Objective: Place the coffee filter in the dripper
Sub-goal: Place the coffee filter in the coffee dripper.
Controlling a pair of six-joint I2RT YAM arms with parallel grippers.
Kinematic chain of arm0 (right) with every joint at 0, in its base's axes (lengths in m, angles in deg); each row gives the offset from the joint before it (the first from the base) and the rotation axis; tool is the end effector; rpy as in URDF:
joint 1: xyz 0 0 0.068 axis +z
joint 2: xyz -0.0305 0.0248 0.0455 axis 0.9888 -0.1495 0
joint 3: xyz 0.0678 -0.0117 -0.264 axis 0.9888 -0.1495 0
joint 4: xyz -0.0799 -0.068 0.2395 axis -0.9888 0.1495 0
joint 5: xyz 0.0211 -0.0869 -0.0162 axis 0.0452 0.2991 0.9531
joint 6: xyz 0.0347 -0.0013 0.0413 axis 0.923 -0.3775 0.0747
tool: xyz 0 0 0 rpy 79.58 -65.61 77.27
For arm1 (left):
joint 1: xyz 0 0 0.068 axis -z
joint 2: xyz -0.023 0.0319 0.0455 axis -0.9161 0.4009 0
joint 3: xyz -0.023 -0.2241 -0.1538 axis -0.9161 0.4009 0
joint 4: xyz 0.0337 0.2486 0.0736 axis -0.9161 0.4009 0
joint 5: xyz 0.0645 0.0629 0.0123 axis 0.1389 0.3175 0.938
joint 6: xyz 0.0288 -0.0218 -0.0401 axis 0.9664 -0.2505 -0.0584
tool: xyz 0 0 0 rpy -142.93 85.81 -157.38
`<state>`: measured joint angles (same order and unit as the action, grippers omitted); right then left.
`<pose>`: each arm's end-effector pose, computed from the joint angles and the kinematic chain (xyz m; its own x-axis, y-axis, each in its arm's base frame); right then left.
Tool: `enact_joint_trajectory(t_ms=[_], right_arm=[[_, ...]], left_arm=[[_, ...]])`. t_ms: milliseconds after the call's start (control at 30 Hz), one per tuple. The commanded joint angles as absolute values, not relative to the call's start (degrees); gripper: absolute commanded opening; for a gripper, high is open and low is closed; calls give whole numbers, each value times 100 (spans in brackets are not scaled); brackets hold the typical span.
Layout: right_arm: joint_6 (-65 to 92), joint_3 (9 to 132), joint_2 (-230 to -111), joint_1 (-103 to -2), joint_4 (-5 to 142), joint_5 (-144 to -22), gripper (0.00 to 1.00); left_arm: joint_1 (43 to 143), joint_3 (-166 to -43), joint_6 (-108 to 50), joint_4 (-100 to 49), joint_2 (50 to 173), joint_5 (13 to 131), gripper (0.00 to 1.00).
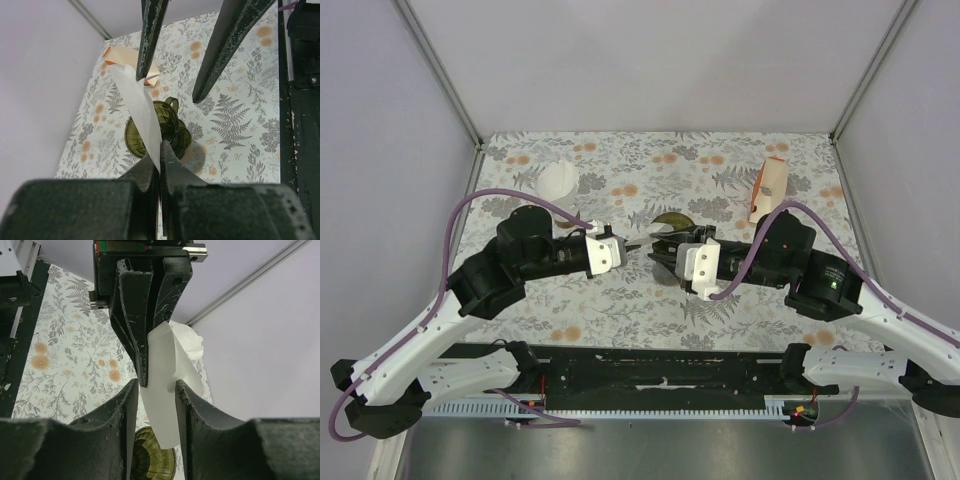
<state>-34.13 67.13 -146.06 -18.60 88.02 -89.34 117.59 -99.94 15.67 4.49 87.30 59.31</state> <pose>0.0847 0.1834 0.4483 0.6110 -0.2079 -0.7639 -0.7565 0.1310 -0.6407 0.1031 -0.1487 0.4225 0.4078 0.3075 -0.8597 0.8650 0.1714 0.4716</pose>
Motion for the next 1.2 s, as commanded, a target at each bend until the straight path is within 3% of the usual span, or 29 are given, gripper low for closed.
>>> enact_joint_trajectory(t_ms=[0,333,567,900,1167], right_arm=[[-3525,7055,-14654,-1856,8552,-8784,43],[-3561,7152,-14716,-1865,8622,-8758,45],[-3587,7231,-14839,-1865,8833,-8793,38],[-3807,7336,-14892,-1865,9114,-8582,38],[-3780,7398,-14918,-1874,9457,-8968,28]], left_arm=[[11796,-10029,1803,377,8670,5860,2],[11822,-10029,1917,429,8670,5851,2],[11883,-10055,2232,534,8688,5860,2],[12164,-10064,3279,913,8723,6105,2],[12209,-10116,3227,869,8776,6264,2]])
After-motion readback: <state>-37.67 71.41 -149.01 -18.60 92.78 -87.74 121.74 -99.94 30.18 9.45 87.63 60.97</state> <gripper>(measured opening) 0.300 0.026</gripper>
